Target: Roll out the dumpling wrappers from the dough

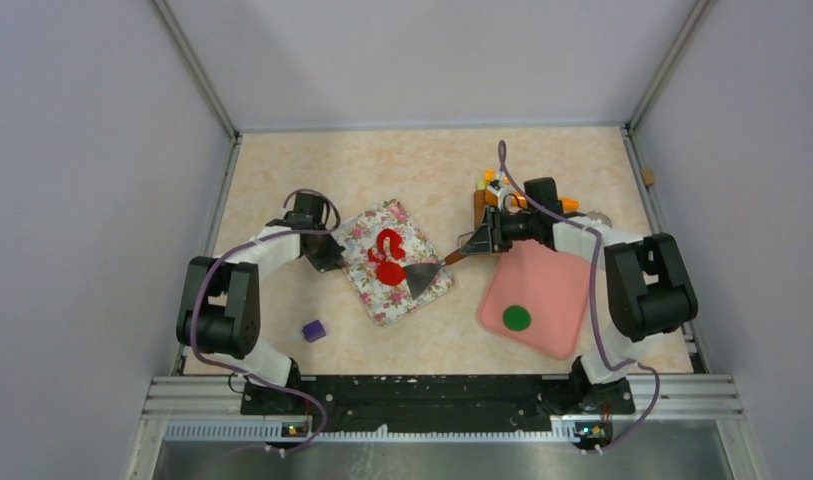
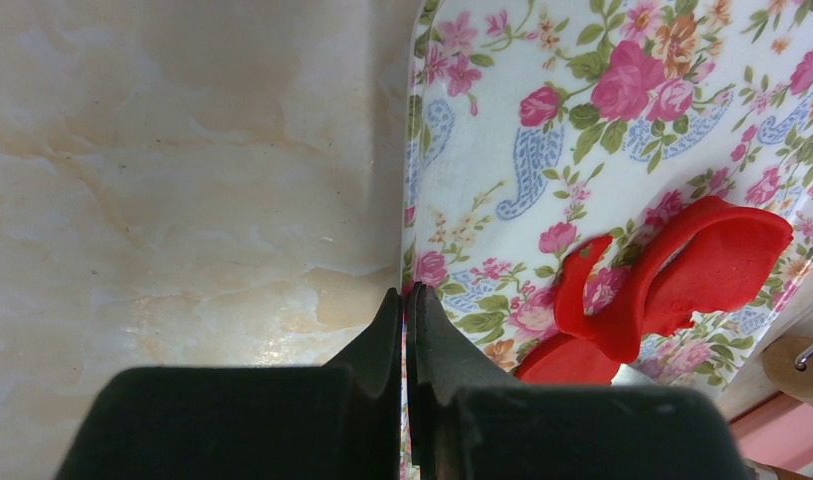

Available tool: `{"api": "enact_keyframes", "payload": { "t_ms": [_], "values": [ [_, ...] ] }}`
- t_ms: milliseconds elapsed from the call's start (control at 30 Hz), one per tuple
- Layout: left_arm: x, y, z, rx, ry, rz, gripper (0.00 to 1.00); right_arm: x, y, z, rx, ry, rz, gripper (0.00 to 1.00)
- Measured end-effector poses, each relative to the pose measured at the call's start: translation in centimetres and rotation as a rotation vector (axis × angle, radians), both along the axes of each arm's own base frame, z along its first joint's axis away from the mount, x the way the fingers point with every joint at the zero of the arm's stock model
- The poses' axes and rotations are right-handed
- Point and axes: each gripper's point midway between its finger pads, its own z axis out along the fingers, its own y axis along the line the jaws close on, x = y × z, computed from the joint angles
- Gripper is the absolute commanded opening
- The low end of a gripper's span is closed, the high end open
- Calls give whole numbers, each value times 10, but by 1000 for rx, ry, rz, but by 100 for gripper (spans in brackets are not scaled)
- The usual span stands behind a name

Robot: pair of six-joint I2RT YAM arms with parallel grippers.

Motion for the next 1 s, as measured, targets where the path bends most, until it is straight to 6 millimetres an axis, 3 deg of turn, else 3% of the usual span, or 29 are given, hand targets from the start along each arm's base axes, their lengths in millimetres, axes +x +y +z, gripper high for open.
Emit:
{"api": "enact_keyframes", "payload": {
  "t_ms": [1000],
  "values": [
    [0,0,-1,-32,-2,-4,0,14,30,-8,116,12,-13,0]
  ]
}}
